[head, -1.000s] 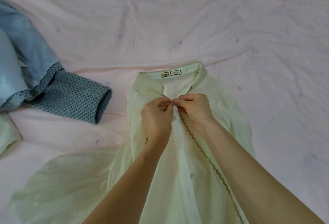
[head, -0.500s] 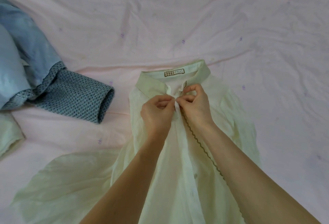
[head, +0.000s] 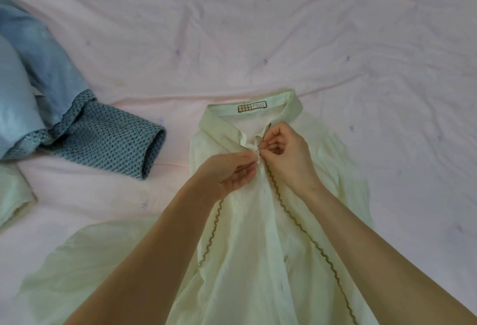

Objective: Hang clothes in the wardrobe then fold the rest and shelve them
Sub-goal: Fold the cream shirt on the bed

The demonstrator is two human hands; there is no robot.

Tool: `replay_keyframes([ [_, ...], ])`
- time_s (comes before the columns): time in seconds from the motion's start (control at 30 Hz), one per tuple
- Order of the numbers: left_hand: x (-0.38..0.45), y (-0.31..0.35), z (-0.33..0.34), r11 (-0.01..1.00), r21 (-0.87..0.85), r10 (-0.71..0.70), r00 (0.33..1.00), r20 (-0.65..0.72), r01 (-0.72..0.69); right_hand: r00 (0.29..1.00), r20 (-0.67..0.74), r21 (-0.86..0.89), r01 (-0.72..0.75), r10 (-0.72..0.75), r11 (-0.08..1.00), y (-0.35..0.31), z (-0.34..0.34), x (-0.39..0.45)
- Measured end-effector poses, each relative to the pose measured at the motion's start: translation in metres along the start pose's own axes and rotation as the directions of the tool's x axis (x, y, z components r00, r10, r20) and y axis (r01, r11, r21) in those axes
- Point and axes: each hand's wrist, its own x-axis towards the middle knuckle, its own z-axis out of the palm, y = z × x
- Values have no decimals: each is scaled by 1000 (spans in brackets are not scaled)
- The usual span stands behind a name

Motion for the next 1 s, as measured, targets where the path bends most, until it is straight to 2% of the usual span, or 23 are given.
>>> replay_keyframes([
  [0.07,-5,-7,6,956,246,168,986,-6,-161,1000,4,13,-26,26,1000,2,1,0],
  [0.1,-6,-9,7,872,394,309,951,16,-290,999,1,9,-34,34,999,4,0,0],
  [0.13,-7,-8,4,738,523,480,876,38,-427,999,-37,-13,-13,13,1000,5,-3,1],
  [0.17,-9,-2,-1,571,629,661,750,30,-528,993,-115,-50,29,-34,998,6,-8,4],
  [0.2,-9,6,-10,434,703,811,584,-32,-564,972,-218,-111,66,-89,992,7,-16,8],
  [0.23,-8,18,-21,373,745,894,430,-128,-553,939,-314,-202,74,-136,977,8,-24,14],
  [0.27,-2,29,-34,388,761,908,358,-218,-520,910,-381,-312,39,-163,949,10,-33,22],
  [0.3,4,38,-47,441,768,879,395,-266,-464,900,-404,-425,-26,-164,905,14,-41,31],
  [0.37,22,45,-63,503,804,746,629,-218,-317,940,-338,-585,-166,-52,794,27,-51,50],
  [0.4,30,46,-67,492,822,690,704,-168,-286,959,-282,-607,-212,42,766,31,-53,59],
  [0.47,35,49,-70,501,813,613,784,-92,-296,969,-152,-594,-247,195,765,32,-57,71],
  [0.6,24,53,-71,563,773,451,893,7,-291,971,21,-492,-199,240,848,20,-72,74],
  [0.7,3,53,-65,666,638,481,876,29,-386,973,45,-402,-188,225,896,4,-86,63],
  [0.77,-12,55,-58,667,606,524,851,32,-434,982,45,-449,-144,183,882,-6,-95,55],
  [0.8,-24,56,-53,630,631,554,832,45,-453,988,37,-493,-111,149,863,-15,-102,50],
  [0.83,-35,57,-48,558,687,588,806,68,-465,993,35,-534,-75,110,842,-24,-108,43],
  [0.9,-60,59,-41,342,816,656,740,148,-466,998,50,-587,-7,45,810,-44,-123,27],
  [1.0,-121,71,-27,91,916,720,661,211,-392,997,73,-648,76,-38,758,-88,-153,-4],
])
